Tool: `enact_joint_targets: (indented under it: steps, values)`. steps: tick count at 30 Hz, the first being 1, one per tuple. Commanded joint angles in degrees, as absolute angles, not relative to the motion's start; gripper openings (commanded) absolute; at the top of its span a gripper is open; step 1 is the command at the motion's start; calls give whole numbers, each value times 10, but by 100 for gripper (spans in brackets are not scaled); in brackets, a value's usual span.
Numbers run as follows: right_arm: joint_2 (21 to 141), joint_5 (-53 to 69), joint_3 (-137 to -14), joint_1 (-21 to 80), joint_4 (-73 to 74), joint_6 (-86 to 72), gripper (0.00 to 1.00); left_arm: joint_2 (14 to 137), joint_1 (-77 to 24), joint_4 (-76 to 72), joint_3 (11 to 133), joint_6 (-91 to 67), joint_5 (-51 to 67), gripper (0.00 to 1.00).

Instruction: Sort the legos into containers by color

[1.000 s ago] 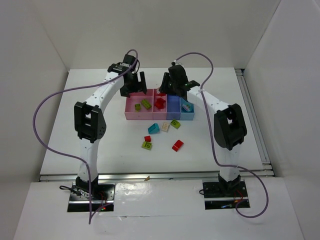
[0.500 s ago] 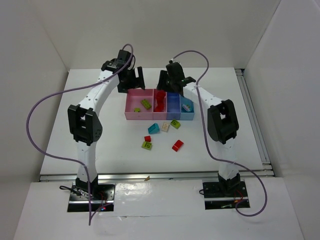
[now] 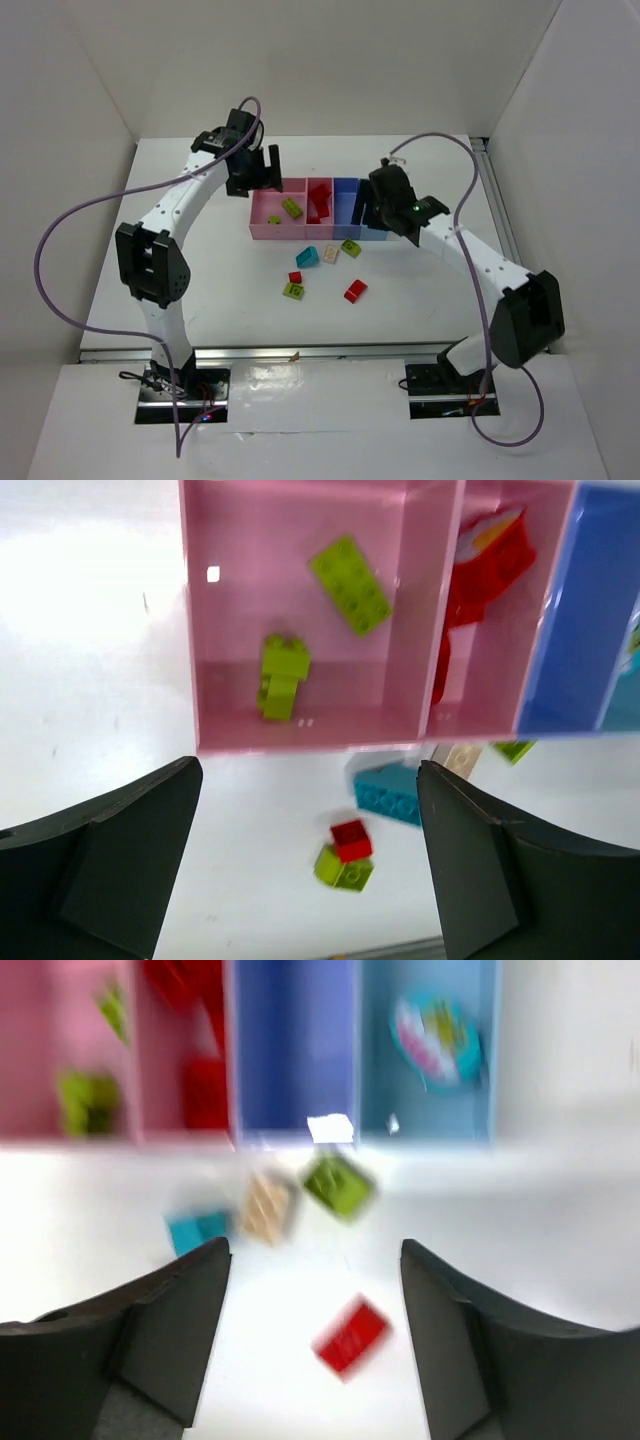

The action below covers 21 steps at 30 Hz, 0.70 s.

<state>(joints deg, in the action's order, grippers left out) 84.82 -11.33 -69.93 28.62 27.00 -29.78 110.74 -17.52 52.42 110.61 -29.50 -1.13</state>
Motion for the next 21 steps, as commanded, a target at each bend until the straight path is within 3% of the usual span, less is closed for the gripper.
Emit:
enact_joint_targets:
  steps: [1,6,14,21]
  values:
    - [803,-154,-633,317,395,-362,77,1042,-202,528,1039,-275,-36,98]
    - [776,-95,-568,363,413,-408,84,988,-265,523,906,-297,-55,98]
    - [860,-62,-561,410,375,-427,87,940,-324,481,774,-337,-30,98]
    - [921,-56,-561,405,367,-439,75,979,-349,440,752,-367,-18,95]
